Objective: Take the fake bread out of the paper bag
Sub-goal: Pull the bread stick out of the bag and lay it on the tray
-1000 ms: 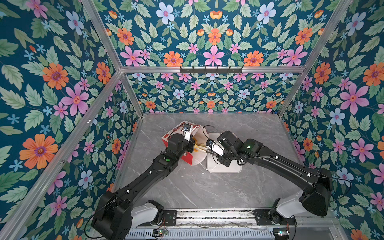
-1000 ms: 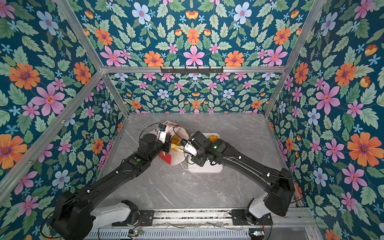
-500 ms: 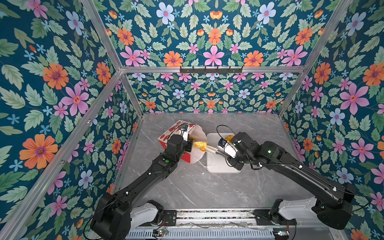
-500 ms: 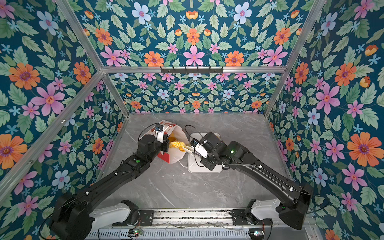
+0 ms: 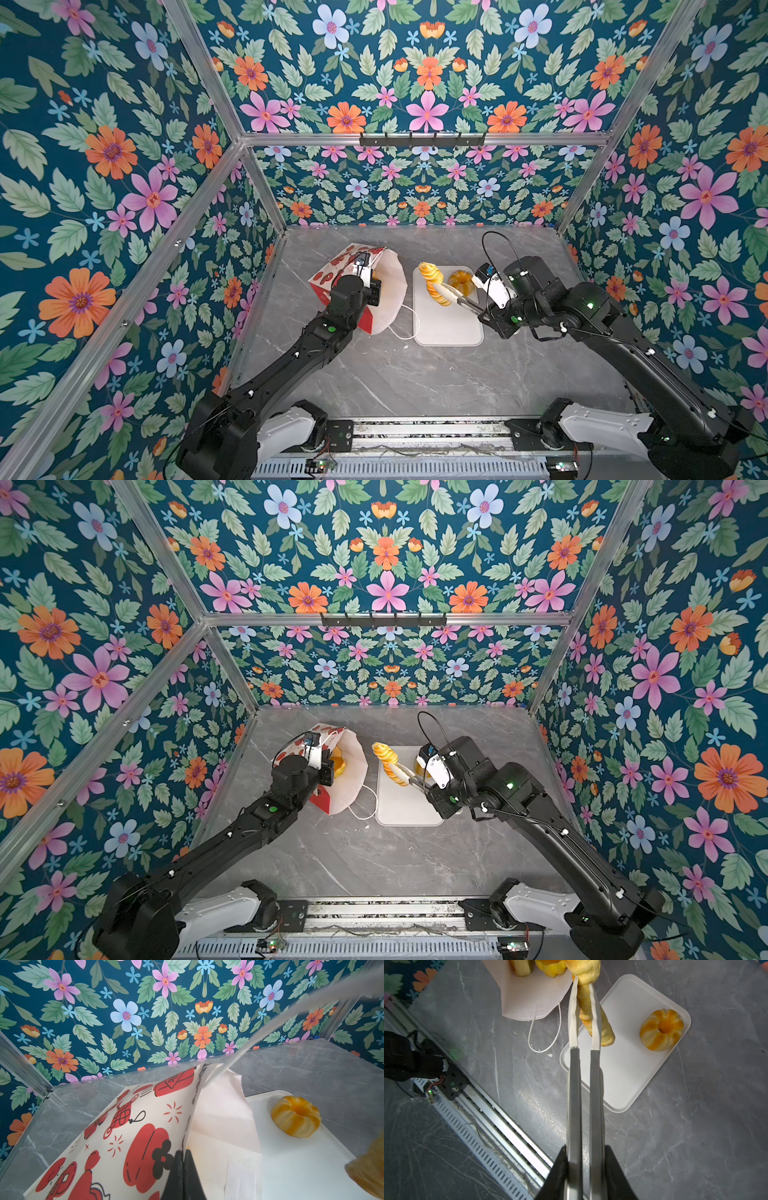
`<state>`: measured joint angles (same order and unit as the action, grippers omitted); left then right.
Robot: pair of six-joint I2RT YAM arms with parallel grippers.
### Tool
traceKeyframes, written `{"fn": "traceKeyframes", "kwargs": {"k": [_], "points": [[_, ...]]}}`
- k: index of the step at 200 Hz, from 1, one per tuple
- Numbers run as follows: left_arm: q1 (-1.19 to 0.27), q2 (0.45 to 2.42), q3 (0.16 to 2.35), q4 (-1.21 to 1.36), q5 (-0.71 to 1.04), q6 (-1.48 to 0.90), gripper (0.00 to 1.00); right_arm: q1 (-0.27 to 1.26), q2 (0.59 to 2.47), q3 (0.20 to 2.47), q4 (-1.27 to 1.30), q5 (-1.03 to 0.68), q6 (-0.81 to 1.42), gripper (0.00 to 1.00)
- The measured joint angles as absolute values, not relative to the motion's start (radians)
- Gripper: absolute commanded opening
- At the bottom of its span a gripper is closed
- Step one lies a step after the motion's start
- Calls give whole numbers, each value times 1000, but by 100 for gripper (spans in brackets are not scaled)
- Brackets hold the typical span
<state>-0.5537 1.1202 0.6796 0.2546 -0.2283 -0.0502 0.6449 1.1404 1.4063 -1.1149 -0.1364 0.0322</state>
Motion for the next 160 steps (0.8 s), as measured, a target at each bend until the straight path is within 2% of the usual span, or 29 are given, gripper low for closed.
{"fn": "traceKeyframes", "kwargs": {"k": [44,111,160], "points": [[-554,1101,649,261,-244,-49,0,434,1159,1325,-1096,-376,133,26],[-554,1089,626,271,-242,-50,0,360,1312,1186,-917,-688,236,26],[-553,1077,611,286,-236,-53,0,307,1457,1163,-813,-817,273,26]]}}
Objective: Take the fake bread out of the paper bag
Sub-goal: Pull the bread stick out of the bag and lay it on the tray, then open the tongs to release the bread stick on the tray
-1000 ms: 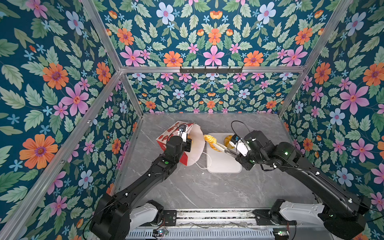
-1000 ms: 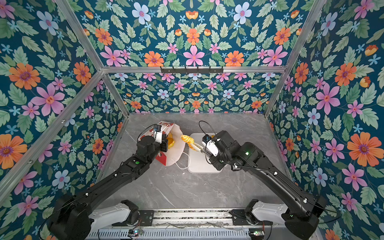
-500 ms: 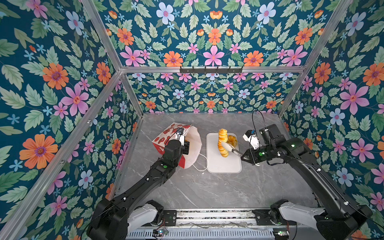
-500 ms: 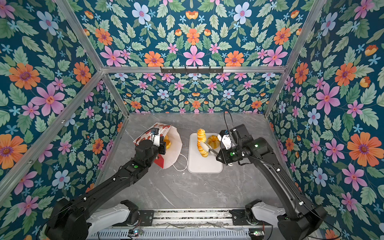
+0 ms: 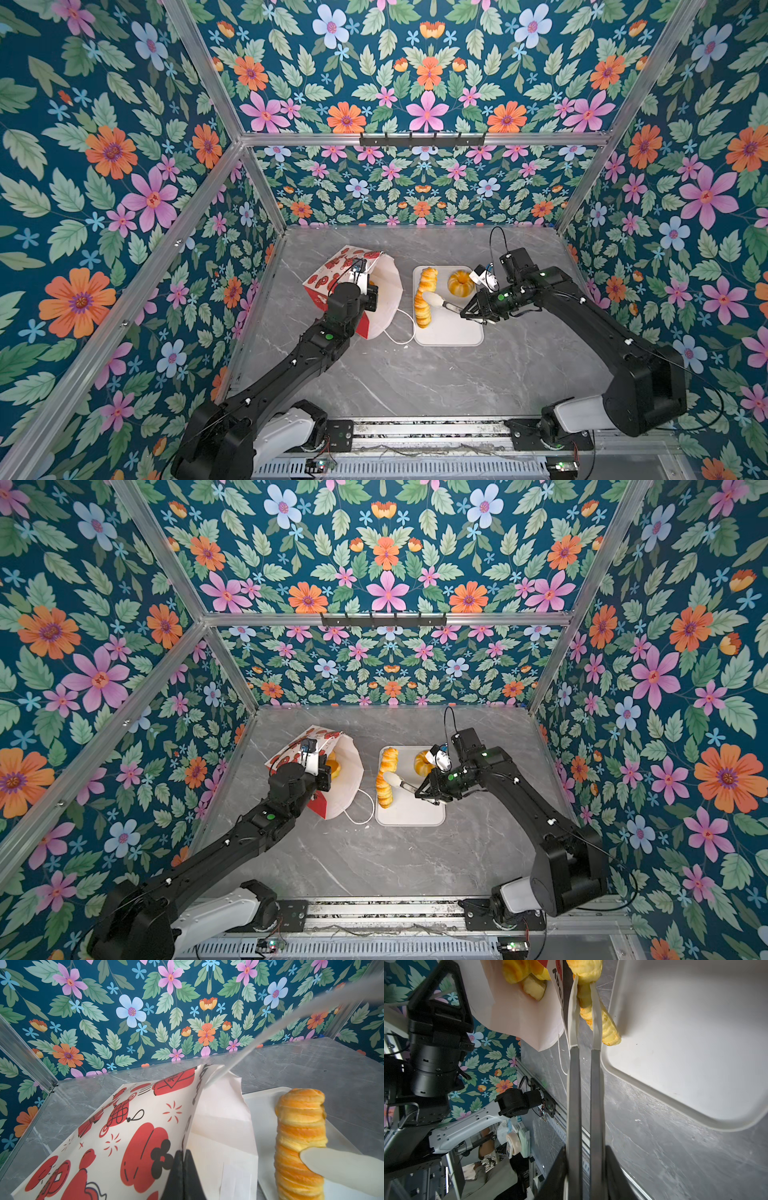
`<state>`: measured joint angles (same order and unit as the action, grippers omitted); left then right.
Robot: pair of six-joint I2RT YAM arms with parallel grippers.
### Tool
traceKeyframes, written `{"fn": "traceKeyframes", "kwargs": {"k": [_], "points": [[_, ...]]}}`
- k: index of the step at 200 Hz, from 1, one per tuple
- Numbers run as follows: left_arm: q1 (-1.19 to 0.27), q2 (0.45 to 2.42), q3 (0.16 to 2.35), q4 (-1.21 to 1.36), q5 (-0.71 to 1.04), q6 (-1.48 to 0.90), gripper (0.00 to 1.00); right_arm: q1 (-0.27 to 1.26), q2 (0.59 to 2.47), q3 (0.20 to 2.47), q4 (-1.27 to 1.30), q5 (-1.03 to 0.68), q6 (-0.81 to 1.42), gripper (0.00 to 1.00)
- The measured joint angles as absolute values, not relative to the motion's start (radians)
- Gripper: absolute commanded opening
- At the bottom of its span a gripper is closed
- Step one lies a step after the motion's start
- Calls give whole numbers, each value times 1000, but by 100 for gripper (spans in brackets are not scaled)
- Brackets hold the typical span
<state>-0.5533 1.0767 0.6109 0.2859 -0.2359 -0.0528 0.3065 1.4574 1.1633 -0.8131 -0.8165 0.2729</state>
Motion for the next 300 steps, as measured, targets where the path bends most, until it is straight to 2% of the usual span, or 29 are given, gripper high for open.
{"fn": "traceKeyframes", "kwargs": {"k": [39,101,159,207,240,300], "points": [[-554,1077,602,299,-233,-53,0,284,1553,1190,-797,-841,262,28],[-553,1092,602,307,-225,-53,0,273,1647,1265,-835,-749,205,38],[-552,1107,611,306,-213,-60,0,269,1674,1289,-856,-663,188,38],[-552,1115,624,300,-213,-64,0,259,1574,1295,-892,-591,176,38],[-552,1125,629,299,-210,-70,0,259,1548,1286,-889,-581,177,38],[-552,1128,633,299,-207,-71,0,259,1633,1258,-797,-620,181,36]]}}
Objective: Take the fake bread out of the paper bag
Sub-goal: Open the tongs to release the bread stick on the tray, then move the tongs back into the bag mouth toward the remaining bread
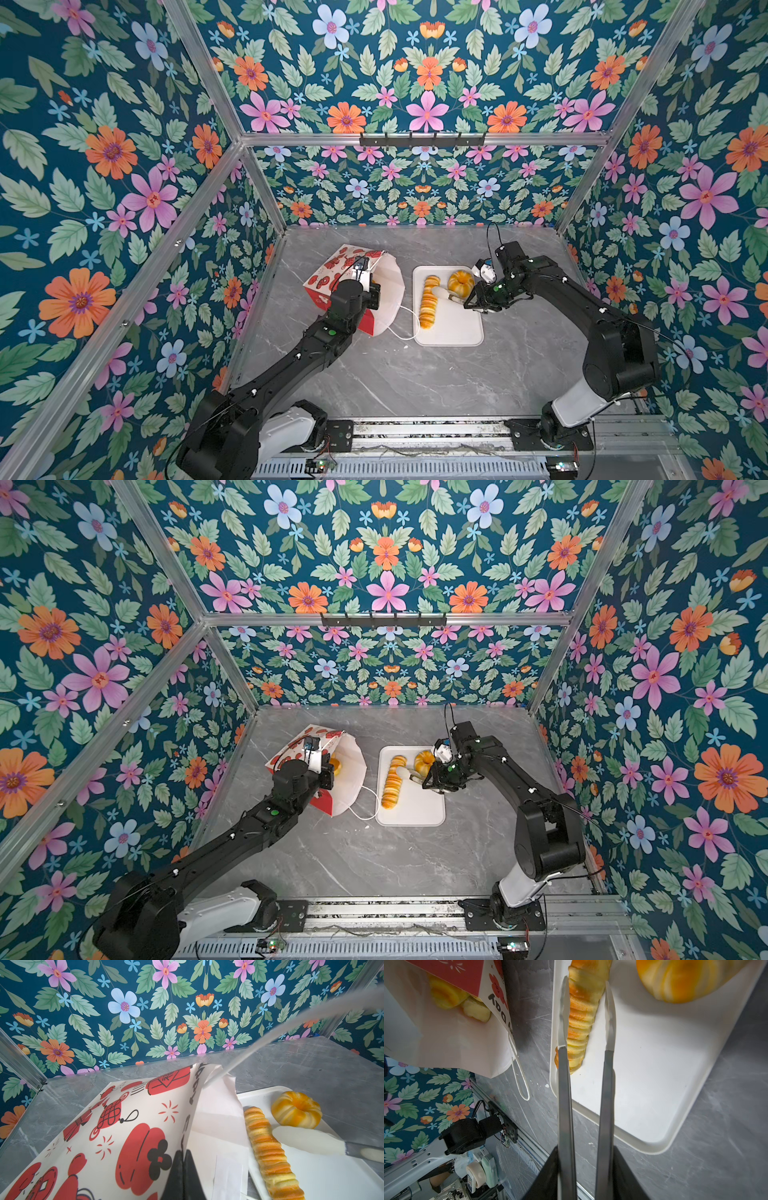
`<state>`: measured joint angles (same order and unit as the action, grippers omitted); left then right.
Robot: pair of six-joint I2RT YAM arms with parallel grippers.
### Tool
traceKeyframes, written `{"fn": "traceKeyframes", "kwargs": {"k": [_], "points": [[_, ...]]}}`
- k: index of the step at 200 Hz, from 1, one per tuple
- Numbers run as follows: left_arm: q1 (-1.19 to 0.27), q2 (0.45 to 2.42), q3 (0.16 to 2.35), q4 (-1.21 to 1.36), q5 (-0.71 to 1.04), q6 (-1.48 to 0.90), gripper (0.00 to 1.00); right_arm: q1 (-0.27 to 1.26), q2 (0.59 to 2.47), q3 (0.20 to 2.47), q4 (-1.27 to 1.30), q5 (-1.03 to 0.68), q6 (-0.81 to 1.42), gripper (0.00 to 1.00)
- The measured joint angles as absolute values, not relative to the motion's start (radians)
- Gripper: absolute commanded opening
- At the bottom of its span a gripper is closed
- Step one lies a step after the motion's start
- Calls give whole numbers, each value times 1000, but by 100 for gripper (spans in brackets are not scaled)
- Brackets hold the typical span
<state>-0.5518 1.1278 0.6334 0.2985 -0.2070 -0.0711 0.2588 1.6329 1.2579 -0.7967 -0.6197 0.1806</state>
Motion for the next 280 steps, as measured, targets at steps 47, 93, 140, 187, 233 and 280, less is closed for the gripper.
{"fn": "traceKeyframes", "kwargs": {"k": [47,93,140,187,233,280], "points": [[-552,1126,633,296,-207,-73,0,259,1703,1289,-719,-676,188,36],[-552,1125,634,292,-207,-75,0,260,1739,1304,-697,-704,188,36],[-552,1132,652,276,-195,-75,0,264,1608,1303,-711,-646,175,35],[-552,1140,683,250,-180,-52,0,430,1491,1339,-767,-574,147,35],[-552,1153,705,223,-158,-30,0,521,1514,1330,-735,-619,185,36],[-552,1161,720,215,-135,-23,0,547,1622,1330,-647,-686,239,37]]}}
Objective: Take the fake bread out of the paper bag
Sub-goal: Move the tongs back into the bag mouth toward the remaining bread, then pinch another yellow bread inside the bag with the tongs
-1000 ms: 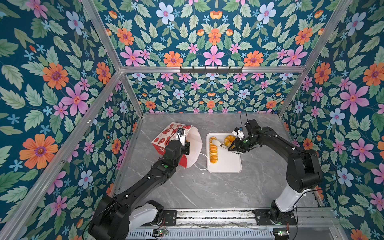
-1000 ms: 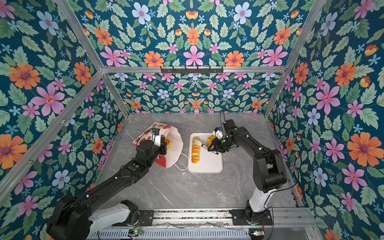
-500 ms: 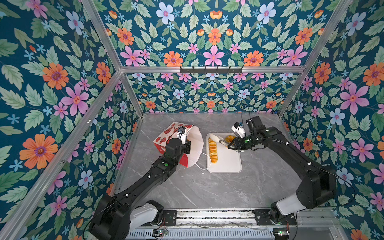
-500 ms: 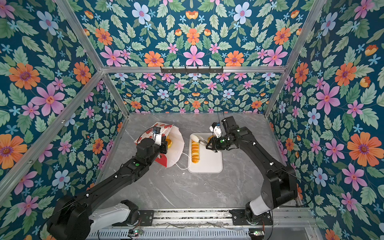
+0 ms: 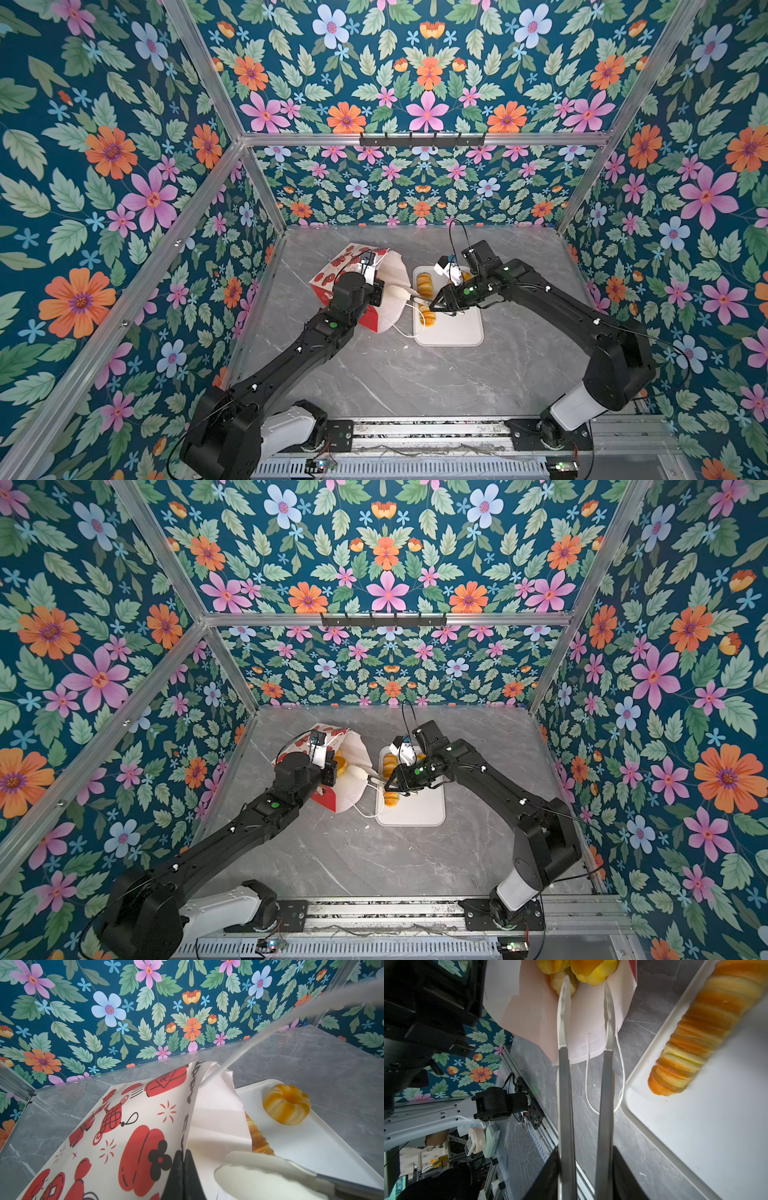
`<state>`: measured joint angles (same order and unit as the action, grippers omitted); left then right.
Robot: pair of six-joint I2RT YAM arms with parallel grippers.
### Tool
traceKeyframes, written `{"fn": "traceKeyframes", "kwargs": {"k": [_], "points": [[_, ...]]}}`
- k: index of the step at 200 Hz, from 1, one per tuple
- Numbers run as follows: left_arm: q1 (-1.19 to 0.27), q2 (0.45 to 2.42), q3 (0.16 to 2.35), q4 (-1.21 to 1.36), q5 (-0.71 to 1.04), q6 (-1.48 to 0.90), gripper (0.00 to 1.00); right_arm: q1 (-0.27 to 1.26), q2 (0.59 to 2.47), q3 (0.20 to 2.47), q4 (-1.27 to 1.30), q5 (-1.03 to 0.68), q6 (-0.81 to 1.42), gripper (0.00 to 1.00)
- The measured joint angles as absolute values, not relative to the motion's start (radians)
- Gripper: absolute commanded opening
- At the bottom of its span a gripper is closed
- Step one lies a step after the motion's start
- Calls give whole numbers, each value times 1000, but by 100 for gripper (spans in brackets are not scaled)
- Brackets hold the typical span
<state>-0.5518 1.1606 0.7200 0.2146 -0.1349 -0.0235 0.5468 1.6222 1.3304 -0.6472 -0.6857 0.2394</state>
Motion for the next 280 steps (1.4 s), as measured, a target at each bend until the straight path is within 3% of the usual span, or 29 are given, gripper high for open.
{"fn": "traceKeyframes", "kwargs": {"k": [66,189,280], "points": [[-553,1160,726,215,-102,-23,0,549,1793,1386,-543,-727,296,38],[-554,1174,705,229,-54,-27,0,547,1923,1496,-533,-730,340,39],[-554,1180,692,248,-46,-39,0,548,1966,1535,-562,-709,360,22]]}}
